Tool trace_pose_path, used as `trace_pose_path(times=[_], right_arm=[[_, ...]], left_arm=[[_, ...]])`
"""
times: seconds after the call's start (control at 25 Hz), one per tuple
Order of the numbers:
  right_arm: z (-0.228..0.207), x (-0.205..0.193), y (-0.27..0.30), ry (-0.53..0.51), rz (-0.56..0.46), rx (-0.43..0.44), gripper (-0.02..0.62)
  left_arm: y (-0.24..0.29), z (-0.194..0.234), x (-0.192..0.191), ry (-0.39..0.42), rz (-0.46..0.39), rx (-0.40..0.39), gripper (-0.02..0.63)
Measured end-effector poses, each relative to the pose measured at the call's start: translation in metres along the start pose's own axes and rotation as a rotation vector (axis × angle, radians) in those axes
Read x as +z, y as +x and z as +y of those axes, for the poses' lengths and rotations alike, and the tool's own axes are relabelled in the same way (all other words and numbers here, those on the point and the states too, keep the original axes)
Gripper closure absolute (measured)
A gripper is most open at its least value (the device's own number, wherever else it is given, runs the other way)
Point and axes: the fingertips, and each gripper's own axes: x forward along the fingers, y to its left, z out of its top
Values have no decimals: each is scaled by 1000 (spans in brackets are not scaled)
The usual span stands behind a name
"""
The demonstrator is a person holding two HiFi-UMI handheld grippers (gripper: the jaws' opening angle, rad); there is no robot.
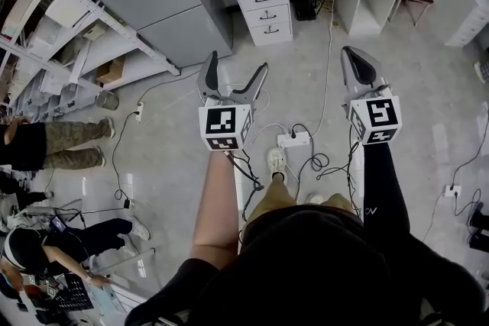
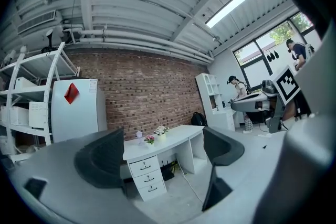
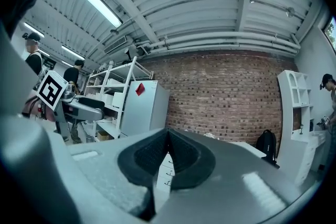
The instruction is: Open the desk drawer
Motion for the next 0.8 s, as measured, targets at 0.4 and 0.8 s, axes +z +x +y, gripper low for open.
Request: trace_pose_path(times=[0.4,0.8], right_arm=[[-3,-10,119,-3,36,-34,595],[-3,-4,192,-20,33,-78,595]], left_arm=[[95,76,-16,-6,13,-60,132],[146,125,-28,-2,31,-127,132]])
